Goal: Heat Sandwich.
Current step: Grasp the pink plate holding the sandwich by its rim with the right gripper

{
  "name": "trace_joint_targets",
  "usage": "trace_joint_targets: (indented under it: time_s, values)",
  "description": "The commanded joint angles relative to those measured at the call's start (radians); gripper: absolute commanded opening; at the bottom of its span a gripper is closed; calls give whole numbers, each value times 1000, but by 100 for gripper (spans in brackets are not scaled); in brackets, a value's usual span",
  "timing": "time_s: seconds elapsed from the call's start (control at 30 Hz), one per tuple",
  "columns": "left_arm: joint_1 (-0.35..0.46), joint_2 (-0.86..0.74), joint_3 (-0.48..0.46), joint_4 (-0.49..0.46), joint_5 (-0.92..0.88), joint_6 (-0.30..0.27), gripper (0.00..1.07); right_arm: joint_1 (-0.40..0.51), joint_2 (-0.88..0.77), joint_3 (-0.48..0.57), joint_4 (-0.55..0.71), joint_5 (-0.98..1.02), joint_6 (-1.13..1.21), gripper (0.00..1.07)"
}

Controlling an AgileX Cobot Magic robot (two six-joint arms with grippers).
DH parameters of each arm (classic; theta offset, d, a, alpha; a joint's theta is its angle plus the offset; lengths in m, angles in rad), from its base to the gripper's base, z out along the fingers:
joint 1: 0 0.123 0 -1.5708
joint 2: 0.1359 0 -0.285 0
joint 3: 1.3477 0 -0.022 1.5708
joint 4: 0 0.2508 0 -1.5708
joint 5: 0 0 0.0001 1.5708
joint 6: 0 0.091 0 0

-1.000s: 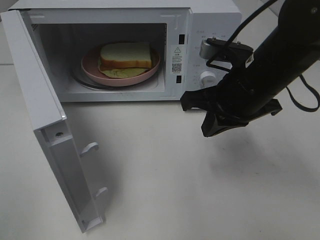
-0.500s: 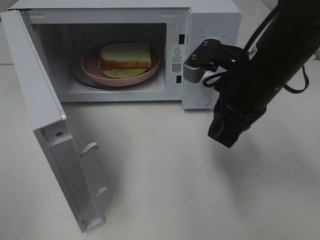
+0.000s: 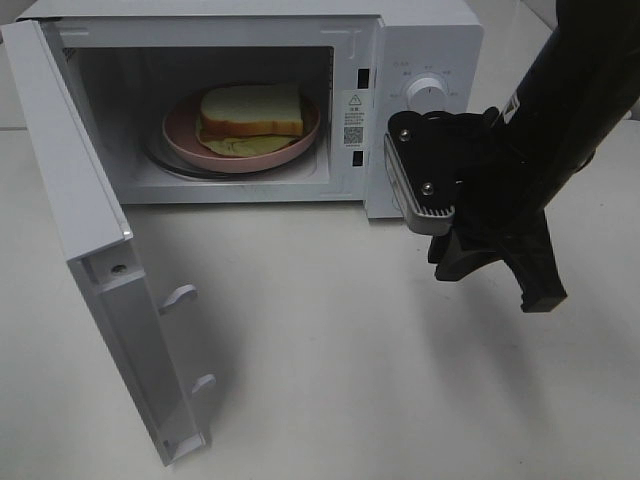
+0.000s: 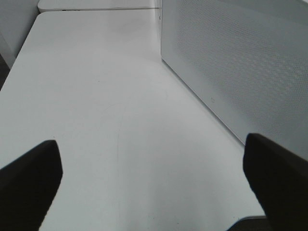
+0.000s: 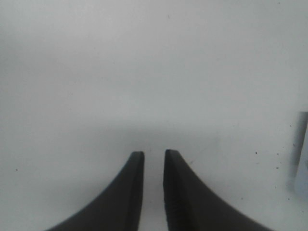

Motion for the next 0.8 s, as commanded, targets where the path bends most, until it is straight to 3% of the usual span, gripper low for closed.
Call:
trace_joint_targets:
  time_s: [0.03,0.1,0.13,0.2,0.3,0.43,0.8]
  values:
    - [-6,-16,1,-2,-14,-2,98,-4,-7,-4,-35,-8,19,31]
    - [-6,-16,1,-2,-14,-2,98,-4,-7,-4,-42,-23,45,44]
    - [-6,-16,1,-2,-14,-2,98,-4,-7,-4,-42,-36,70,57]
    - [-6,-16,1,-2,-14,-2,98,-4,-7,-4,-41,-41,89,63]
    - [-6,-16,1,-2,-14,-2,98,-4,-7,-4,-40,-50,211,90]
    - [-6,-16,1,-2,-14,-2,98,-4,-7,-4,-45,-59,242,101]
    - [-6,-16,1,-2,-14,-2,98,32,-7,-6,-137,-62,243,98]
